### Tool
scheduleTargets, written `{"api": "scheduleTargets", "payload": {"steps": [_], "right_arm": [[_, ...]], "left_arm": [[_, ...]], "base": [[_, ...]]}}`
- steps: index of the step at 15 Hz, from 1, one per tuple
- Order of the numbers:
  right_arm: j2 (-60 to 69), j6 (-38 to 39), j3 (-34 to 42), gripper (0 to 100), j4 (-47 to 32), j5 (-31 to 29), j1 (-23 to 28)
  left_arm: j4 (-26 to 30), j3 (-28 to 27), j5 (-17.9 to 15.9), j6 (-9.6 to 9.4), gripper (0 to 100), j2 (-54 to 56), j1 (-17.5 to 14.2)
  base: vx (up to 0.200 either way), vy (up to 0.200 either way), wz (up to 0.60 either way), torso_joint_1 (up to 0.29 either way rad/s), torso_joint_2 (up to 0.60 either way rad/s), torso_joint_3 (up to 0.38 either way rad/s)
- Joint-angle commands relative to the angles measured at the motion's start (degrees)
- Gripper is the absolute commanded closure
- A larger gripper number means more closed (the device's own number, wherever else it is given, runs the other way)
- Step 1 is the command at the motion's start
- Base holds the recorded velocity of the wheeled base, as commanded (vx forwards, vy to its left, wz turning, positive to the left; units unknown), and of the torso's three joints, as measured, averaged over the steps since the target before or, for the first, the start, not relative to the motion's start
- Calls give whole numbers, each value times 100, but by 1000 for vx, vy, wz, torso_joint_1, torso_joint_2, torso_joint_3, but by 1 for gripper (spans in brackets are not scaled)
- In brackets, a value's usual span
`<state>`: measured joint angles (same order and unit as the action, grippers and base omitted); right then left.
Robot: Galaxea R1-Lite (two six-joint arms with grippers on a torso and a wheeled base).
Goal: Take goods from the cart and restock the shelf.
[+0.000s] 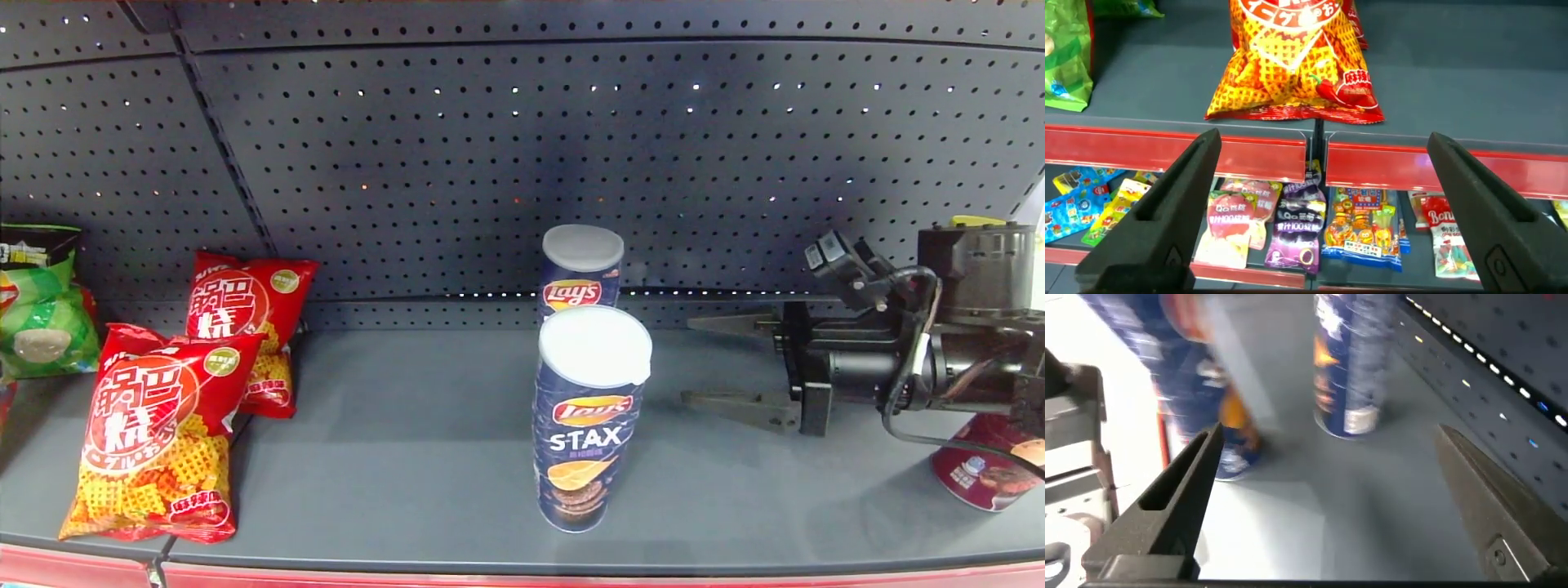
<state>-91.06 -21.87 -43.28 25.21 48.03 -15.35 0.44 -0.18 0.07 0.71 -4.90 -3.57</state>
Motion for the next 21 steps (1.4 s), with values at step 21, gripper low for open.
{"api": "scheduleTargets", "payload": {"steps": [21], "right_arm": [[159,60,197,0,-7,-75,-1585]], "left_arm": [[0,1,1,8,0,-11,-3]], "base": [[0,0,0,0,0,0]]}}
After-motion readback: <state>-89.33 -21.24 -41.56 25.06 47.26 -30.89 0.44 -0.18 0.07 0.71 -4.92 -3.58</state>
